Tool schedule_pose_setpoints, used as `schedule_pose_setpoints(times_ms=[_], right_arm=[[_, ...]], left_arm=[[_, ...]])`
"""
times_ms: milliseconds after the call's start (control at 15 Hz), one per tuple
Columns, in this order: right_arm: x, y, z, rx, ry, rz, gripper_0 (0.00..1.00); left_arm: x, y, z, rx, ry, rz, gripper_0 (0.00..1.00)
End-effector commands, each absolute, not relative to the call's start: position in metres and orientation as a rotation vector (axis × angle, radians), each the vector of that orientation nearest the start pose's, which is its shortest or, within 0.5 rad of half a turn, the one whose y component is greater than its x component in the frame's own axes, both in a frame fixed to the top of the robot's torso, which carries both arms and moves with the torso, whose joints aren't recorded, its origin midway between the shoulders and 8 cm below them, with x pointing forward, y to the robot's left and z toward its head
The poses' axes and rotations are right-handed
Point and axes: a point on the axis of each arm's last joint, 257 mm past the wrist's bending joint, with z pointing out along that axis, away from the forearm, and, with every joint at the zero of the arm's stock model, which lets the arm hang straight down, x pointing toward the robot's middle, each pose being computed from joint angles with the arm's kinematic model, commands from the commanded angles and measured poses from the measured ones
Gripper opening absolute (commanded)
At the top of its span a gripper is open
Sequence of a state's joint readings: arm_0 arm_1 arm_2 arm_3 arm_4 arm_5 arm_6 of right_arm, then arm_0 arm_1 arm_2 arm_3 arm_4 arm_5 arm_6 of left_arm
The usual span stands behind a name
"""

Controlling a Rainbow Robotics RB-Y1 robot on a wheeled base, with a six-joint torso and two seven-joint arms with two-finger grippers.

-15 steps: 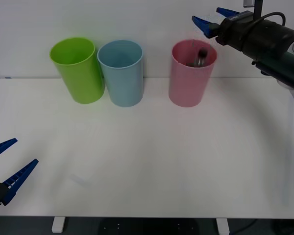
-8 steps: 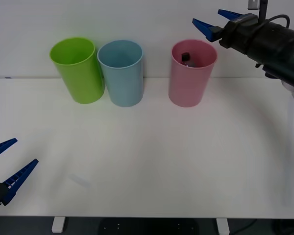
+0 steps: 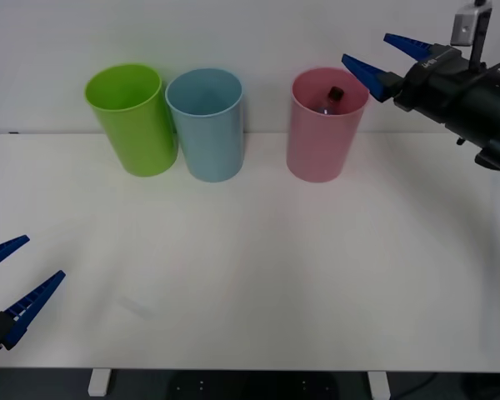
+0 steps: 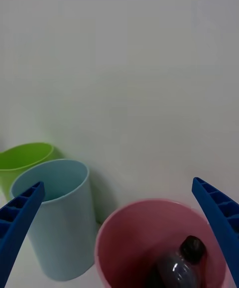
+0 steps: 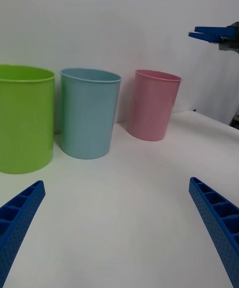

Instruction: Grasp the object on the table and drop it into the matching bin: aluminum can to the light blue bin, PET bottle to the pink bin.

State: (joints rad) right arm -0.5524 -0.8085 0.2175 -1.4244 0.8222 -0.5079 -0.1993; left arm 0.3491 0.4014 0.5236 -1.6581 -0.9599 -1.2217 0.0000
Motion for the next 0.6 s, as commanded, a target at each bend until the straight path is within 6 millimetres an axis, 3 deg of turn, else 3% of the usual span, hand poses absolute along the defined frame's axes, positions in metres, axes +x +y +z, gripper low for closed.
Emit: schedule_pose_setpoints(times_ms=[67,600], right_arm=[[0.565,-0.197,0.009,-0.591,1.316,0.594,1.0],[0.495,-0.223,-0.039,-0.654,1.358,0.618,1.0]], left_arm=[[0.342,0.33,-0.169,0.465,1.441,-0.567,1.0],[0.342,0.33,-0.169,0.465,1.441,-0.567,1.0]])
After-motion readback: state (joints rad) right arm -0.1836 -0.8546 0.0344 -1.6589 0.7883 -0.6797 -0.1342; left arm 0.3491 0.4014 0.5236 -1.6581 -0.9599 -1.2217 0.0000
